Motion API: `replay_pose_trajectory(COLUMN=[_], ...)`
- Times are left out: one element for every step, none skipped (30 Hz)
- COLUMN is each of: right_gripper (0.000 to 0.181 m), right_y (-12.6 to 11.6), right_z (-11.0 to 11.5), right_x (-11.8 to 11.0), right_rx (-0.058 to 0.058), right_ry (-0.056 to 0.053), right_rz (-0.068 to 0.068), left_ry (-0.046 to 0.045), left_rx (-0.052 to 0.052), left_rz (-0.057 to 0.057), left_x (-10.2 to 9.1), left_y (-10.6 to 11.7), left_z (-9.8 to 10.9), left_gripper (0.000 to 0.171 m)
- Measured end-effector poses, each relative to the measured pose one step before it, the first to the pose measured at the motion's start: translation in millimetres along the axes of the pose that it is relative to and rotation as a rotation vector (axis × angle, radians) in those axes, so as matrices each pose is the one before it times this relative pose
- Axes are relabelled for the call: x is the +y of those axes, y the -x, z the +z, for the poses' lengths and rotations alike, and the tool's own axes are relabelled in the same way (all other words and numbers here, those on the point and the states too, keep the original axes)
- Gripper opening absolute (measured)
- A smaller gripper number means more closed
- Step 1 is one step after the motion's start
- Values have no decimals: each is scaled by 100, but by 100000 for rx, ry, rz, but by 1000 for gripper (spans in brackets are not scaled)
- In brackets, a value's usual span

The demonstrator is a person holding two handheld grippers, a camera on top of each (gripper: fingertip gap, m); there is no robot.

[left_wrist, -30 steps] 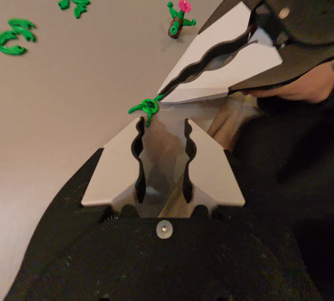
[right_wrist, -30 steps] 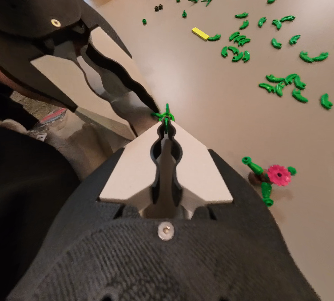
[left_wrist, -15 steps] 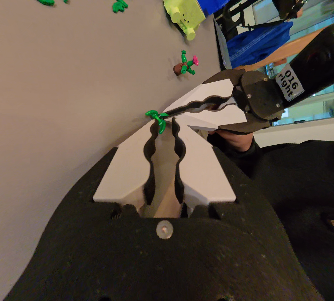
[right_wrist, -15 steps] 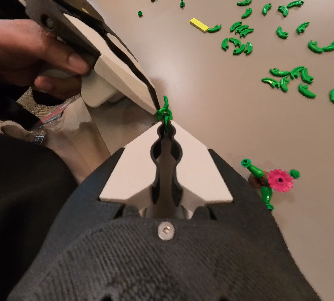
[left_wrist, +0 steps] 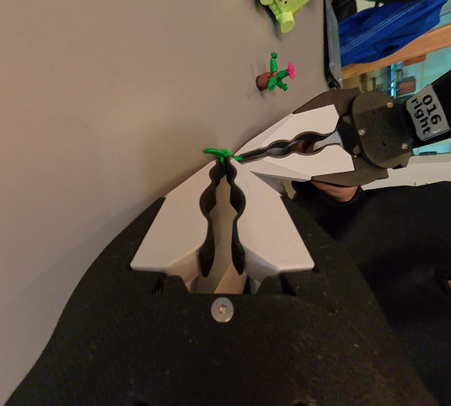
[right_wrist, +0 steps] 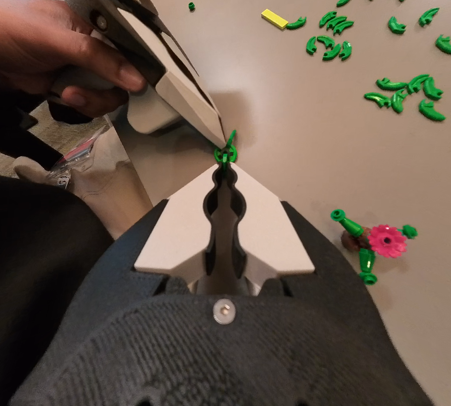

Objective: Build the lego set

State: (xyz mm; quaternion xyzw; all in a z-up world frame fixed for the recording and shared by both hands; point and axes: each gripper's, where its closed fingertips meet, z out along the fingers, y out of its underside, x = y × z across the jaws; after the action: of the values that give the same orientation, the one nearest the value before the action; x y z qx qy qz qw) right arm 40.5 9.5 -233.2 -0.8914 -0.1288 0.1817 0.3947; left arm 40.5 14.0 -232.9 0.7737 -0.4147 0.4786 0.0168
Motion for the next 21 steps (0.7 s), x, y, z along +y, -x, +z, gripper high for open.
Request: replay_pose_trajectory(right_gripper=[1,1,1,1,1,1,1,1,1,1,1,1,1,1,1,1,1,1,1,1,1], right_y=[-36,-20,-12,0,4,9,1,11,3,10,17,36,41,10,83,70,59,89,-5,26,32], right_z=[-18,-10,-2,7,7,-2,4,-3,2,-35,-88,-172,-245,-319,-330,-329,-292,-257,-177,-77,-33], right_x=[4,1,1,7,5,4,0,10,-1,-31,-109,-188,-251,-319,-363,-368,-351,-303,-188,-64,-42], right_rx=[-295,-341,-314,-205,-106,-68,23,44,17,-69,-72,-285,-428,-382,-961,-917,-771,-776,-25,123,439], right_ry=[-13,-16,-3,16,26,27,4,-13,-53,-260,-945,-1673,-2307,-2835,-3038,-3069,-2887,-2462,-1569,-664,-351], right_rz=[658,538,453,276,68,-14,-66,-122,-96,-54,-41,-54,-2,127,144,310,280,-2,-76,-502,-900], left_ry=[236,216,66,15,16,-52,-176,-394,-702,-747,-1460,-1897,-2269,-2446,-2519,-2330,-2588,-2077,-1903,-1722,-1119], left_rx=[-695,-371,94,413,492,352,175,128,348,720,1185,1761,2552,3191,3254,3088,3352,2955,2599,2852,1759], left_rz=[819,488,13,-499,-399,-53,255,457,365,264,215,-319,-663,-739,-1241,-1553,-1141,-1214,-1394,-1013,-1099], left_x=[-12,-2,4,16,9,15,12,-6,-34,-43,-133,-200,-247,-274,-265,-249,-294,-228,-194,-163,-67], left_y=[3,12,7,-3,-1,4,2,-3,-34,-64,-125,-178,-270,-363,-380,-357,-425,-357,-302,-350,-175], left_z=[39,17,9,-5,-10,-16,-7,-1,-19,-39,-88,-101,-103,-118,-119,-123,-132,-119,-90,-46,-12], left_gripper=[3,3,3,3,3,3,3,3,3,3,3,3,2,2,2,2,2,2,2,2,2])
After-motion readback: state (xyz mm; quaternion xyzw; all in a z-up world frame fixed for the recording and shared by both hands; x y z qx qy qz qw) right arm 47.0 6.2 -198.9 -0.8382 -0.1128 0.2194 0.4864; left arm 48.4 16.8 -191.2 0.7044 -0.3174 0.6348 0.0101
